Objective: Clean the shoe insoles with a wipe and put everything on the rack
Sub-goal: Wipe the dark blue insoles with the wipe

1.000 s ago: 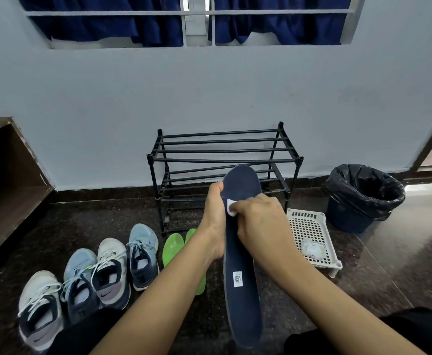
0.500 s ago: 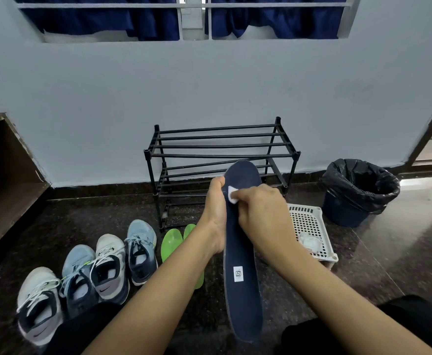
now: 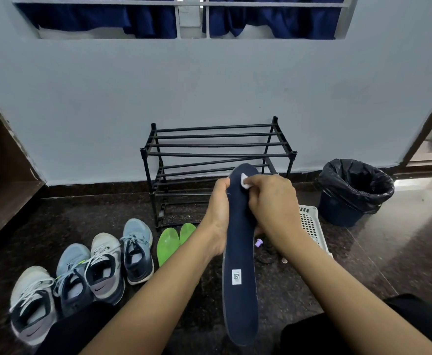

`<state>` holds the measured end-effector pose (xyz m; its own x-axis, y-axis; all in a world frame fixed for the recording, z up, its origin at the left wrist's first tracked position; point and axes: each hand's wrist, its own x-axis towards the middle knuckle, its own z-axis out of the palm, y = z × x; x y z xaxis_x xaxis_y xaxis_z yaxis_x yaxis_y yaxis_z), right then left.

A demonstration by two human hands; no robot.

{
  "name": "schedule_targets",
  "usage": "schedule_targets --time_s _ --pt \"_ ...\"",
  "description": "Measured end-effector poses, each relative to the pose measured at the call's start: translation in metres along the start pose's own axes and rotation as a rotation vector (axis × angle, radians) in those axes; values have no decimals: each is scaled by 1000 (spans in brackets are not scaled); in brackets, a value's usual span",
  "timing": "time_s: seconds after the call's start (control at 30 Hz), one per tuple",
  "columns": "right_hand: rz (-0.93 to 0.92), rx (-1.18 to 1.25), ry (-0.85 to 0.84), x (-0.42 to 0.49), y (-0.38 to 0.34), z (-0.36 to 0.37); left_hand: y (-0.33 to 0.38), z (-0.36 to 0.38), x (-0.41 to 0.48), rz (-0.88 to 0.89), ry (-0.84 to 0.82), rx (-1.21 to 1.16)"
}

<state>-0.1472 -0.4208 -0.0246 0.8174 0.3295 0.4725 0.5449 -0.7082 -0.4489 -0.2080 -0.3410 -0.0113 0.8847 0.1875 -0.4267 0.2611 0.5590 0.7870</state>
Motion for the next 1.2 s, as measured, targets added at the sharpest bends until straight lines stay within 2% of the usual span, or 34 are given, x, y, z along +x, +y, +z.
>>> schedule_targets --time_s 0.17,0.27,0.37,0.5,0.63,0.9,1.03,1.2 --pt "-114 64 -7 -21 -15 8 1 -7 7 73 93 68" --pt "-94 164 -80 -30 -17 14 2 -11 10 87 120 51" --pt "-46 241 -54 -23 -11 11 2 -10 8 76 117 61" --pt "-12 133 2 -6 -3 7 0 -3 2 31 69 39" --pt "49 143 23 -1 1 4 -1 0 -1 9 34 2" --pt "-177 78 15 -26 -18 12 0 -10 6 97 101 71" --pt "-147 125 25 -19 -15 8 1 -11 3 80 102 86" --pt "-86 63 105 -7 -8 3 -2 -5 1 25 50 78"
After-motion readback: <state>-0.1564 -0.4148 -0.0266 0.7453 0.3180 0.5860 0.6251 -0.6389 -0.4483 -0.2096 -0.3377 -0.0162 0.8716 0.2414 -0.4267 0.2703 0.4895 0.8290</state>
